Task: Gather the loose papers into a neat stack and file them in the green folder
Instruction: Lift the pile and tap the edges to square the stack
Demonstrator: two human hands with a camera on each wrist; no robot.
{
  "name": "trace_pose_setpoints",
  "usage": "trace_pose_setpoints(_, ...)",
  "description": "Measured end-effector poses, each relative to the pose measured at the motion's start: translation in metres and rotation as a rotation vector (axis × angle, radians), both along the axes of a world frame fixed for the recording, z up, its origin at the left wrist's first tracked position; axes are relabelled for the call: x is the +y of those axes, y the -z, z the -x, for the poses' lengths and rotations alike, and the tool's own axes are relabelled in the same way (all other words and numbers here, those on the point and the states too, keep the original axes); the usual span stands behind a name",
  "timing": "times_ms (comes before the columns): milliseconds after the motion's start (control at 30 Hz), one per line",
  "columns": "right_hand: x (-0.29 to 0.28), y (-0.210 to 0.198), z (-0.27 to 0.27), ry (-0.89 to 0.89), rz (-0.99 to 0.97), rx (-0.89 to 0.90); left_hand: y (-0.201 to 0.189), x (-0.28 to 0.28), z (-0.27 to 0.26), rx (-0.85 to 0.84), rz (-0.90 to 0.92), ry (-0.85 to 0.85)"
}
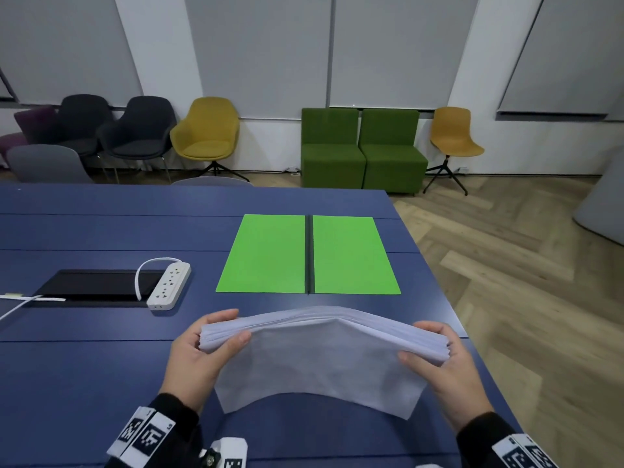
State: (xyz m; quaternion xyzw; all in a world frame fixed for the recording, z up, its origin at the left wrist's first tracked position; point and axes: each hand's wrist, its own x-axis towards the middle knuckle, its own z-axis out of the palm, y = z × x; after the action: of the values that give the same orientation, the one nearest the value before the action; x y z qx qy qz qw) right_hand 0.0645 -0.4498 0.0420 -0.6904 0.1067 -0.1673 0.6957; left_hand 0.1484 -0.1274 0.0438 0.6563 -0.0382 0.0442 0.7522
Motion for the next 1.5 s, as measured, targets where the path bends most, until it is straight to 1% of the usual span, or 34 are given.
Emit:
trace_pose_setpoints(100,0.0,0.0,-0.002,-0.011,0.026,0.0,-0.001,-0.003,-0.003,0.002,-0.003,-0.012)
trace_pose_setpoints(167,0.001,-0.001,-0.002,-0.025,-0.018,-0.005,-0.001,-0.004,-0.004,0.001,0.011,-0.017)
trace_pose_setpoints(267,0.003,-0.003,-0.003,0.018,-0.06,-0.003,0.002,-0.004,-0.006,0.003,0.012,-0.018)
trace_pose_setpoints(333,0.005,-0.004,-0.004,0.012,-0.091,0.009,0.002,-0.003,-0.008,0.003,0.013,-0.013)
trace_pose_setpoints(467,0.005,-0.003,-0.008,0.0,-0.125,0.01,0.005,-0.001,-0.014,0.007,-0.024,0.006)
trace_pose_setpoints(633,0.002,-0.008,-0.006,-0.007,-0.035,0.007,0.003,-0.001,-0.013,0.01,-0.024,0.032)
trace_pose_setpoints(733,-0.003,-0.014,-0.005,-0.01,-0.031,-0.036,-0.008,0.003,-0.011,-0.04,0.0,0.068)
trace_pose_setpoints(800,-0.009,-0.014,-0.003,-0.044,-0.025,-0.053,-0.009,0.01,-0.012,-0.046,-0.013,0.09)
trace_pose_setpoints(900,-0.011,-0.007,0.0,-0.148,-0.026,0.015,0.004,0.014,-0.008,0.037,-0.077,0.144)
trace_pose_setpoints(967,-0.007,-0.002,0.002,-0.194,0.028,0.068,0.012,0.01,-0.002,0.108,-0.086,0.172)
trace_pose_setpoints(1033,-0.003,0.002,0.001,-0.183,0.06,0.076,0.015,0.006,0.001,0.135,-0.08,0.159)
trace_pose_setpoints(1100,-0.003,0.002,0.0,-0.17,0.038,0.066,0.012,0.005,0.003,0.131,-0.066,0.143)
trace_pose_setpoints(1167,-0.003,-0.005,0.0,-0.161,0.014,0.055,0.006,0.005,0.003,0.09,-0.081,0.116)
trace_pose_setpoints(1233,0.0,-0.013,0.003,-0.108,-0.012,0.05,-0.002,0.004,0.003,0.039,-0.095,0.073)
trace_pose_setpoints(1367,0.008,-0.023,0.002,0.008,-0.111,0.024,-0.01,-0.003,-0.005,0.086,0.061,-0.062)
trace_pose_setpoints(1433,0.012,-0.023,0.0,0.048,-0.125,0.035,-0.009,-0.006,-0.009,0.095,0.024,-0.119)
trace_pose_setpoints(1500,0.015,-0.021,-0.002,0.081,-0.087,0.039,-0.008,-0.008,-0.01,0.099,-0.014,-0.151)
